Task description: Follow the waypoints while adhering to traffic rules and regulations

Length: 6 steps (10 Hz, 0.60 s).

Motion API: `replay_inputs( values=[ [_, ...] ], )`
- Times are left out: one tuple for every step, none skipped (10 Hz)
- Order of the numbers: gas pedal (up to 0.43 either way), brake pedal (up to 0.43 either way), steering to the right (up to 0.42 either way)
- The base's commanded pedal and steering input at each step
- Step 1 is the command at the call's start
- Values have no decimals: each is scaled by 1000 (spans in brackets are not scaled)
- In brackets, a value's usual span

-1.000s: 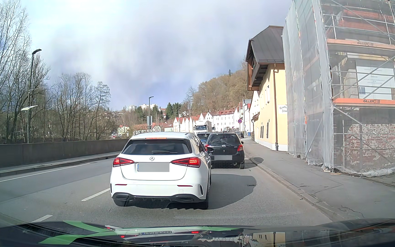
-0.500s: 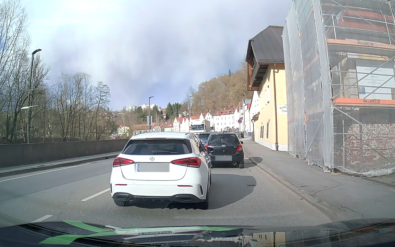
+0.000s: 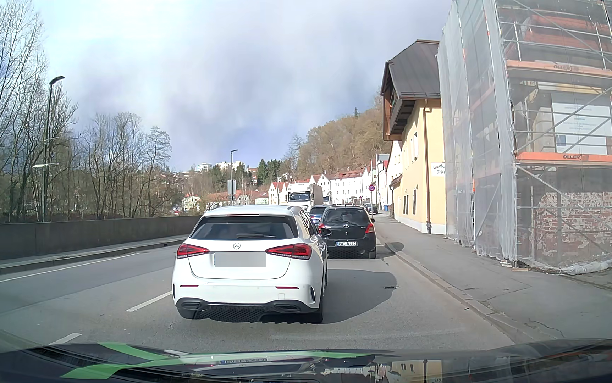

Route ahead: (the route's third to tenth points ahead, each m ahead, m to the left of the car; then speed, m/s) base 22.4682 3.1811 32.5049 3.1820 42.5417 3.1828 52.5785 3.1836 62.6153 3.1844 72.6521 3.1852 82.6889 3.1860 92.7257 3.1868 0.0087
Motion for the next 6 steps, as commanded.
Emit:
replay_inputs(
  values=[
    [0,415,-17],
    [0,421,-17],
    [0,421,-17],
    [0,421,-17],
    [0,421,-17],
    [0,415,-17]
  ],
)
